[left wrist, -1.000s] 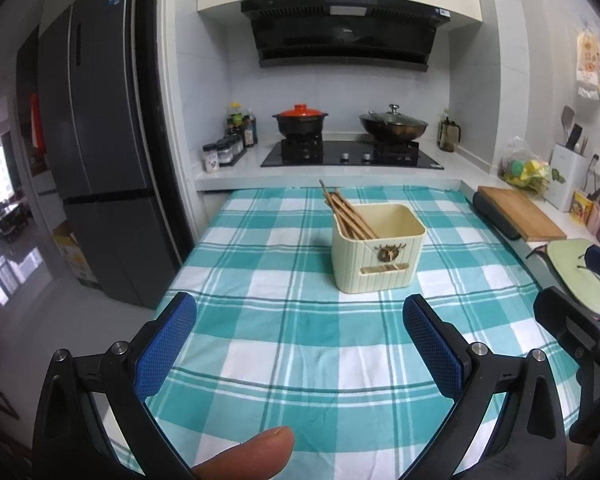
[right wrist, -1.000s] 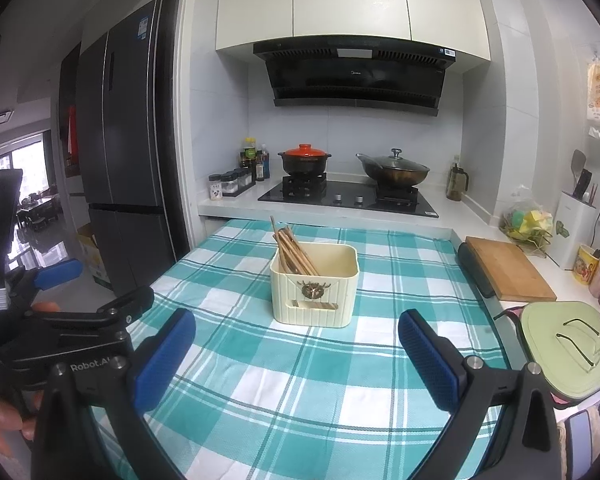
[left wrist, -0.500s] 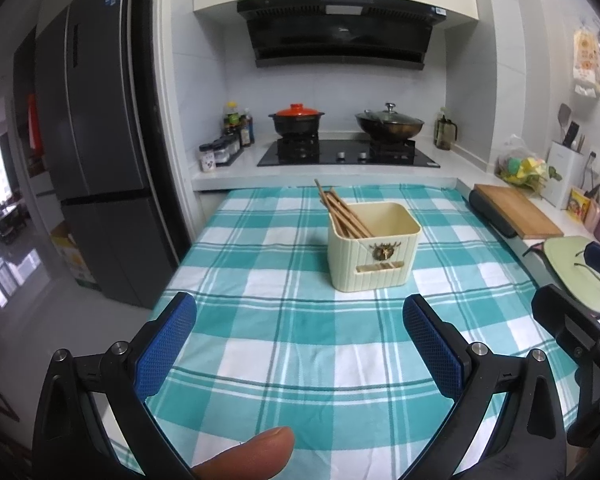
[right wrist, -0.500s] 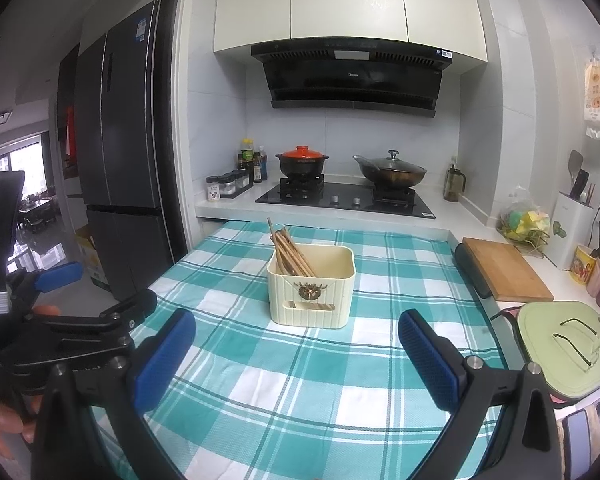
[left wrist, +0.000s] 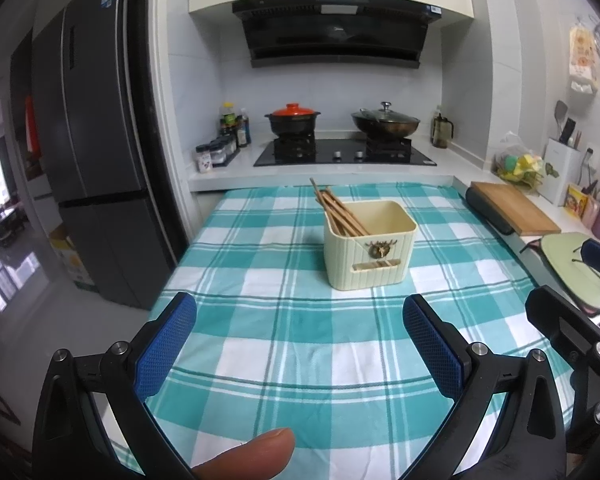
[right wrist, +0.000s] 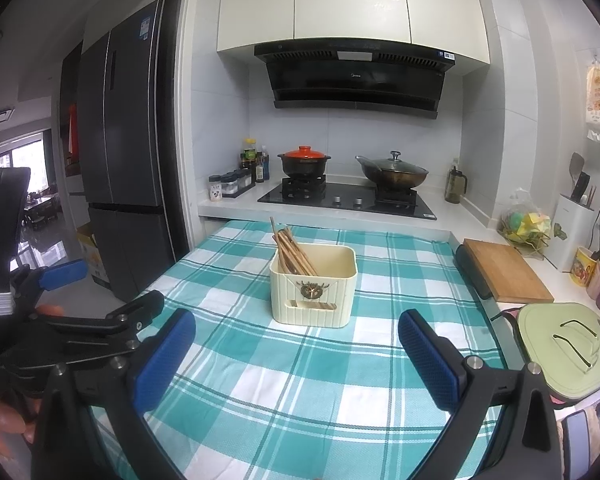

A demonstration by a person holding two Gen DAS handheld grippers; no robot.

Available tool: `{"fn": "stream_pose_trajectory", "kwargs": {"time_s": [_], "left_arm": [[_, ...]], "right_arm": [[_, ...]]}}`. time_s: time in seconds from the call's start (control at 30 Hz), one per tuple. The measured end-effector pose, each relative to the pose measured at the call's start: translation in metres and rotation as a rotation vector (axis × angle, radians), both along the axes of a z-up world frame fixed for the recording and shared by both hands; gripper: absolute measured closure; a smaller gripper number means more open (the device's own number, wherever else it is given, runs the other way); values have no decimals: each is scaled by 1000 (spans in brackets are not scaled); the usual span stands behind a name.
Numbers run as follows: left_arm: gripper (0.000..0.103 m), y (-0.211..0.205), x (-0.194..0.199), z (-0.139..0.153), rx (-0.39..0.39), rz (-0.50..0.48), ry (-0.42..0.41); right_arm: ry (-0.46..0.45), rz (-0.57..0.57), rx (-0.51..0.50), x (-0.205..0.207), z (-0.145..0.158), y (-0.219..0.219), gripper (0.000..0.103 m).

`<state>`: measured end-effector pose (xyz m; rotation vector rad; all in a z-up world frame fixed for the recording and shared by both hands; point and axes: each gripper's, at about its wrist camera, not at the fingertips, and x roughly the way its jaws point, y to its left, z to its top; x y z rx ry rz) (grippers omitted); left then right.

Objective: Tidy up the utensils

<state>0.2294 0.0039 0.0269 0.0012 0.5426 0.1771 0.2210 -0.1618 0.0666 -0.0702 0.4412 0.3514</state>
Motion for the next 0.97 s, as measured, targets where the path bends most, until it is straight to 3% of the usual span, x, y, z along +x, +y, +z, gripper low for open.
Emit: {"fn": "stream_pose_trajectory", "kwargs": {"time_s": [0.77,0.97], "left_arm": [[0,-5,2,-3,12,-13,6],[0,-2,0,-5,-32,-28,2]], "right_arm": [[10,3,-1,0,-3,-2,0],[17,-1,1,0,-8,-4,0]]}}
